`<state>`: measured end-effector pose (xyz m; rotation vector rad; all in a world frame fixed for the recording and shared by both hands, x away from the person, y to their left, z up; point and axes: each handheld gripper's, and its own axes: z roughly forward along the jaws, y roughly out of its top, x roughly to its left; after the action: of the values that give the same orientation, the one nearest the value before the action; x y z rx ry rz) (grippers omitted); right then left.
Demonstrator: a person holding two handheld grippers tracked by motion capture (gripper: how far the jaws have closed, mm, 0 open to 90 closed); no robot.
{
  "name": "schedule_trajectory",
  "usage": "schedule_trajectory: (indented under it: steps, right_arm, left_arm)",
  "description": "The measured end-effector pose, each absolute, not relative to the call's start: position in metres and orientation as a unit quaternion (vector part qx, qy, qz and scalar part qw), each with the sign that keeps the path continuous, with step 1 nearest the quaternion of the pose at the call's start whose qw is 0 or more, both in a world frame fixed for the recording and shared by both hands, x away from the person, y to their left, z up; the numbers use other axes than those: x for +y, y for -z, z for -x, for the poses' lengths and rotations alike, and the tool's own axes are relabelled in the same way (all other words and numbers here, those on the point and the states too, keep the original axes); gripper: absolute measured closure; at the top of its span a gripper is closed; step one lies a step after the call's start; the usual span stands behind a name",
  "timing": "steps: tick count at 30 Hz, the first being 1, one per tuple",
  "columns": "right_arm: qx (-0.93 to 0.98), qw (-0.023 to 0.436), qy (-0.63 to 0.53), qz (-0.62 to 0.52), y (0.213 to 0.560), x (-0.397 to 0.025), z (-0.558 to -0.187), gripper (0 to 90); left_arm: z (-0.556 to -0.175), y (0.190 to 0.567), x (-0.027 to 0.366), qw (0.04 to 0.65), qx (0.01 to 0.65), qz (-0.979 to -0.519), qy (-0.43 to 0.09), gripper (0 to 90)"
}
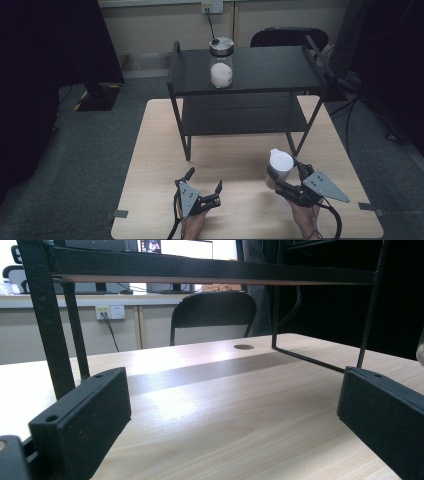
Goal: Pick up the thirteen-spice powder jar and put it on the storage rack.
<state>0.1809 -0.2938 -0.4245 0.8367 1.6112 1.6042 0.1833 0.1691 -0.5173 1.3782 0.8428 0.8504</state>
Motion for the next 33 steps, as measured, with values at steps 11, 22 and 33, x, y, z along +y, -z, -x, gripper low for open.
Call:
schedule_trajectory:
  steps: [11, 22, 33]
  right_arm:
    - [0.618, 0.351, -0.627, -0.32, 0.399, -0.295, -0.19, 30.5]
    - [0.62, 0.351, -0.633, -0.302, 0.369, -0.297, -0.198, 30.5]
    - [0.623, 0.349, -0.636, -0.292, 0.341, -0.294, -0.209, 30.6]
  left_arm:
    - [-0.183, 0.517, 0.169, 0.612, 0.365, -0.597, -0.368, 0.2]
    - [-0.183, 0.517, 0.169, 0.612, 0.365, -0.597, -0.369, 0.2]
    - [-0.183, 0.517, 0.169, 0.612, 0.365, -0.597, -0.369, 0.2]
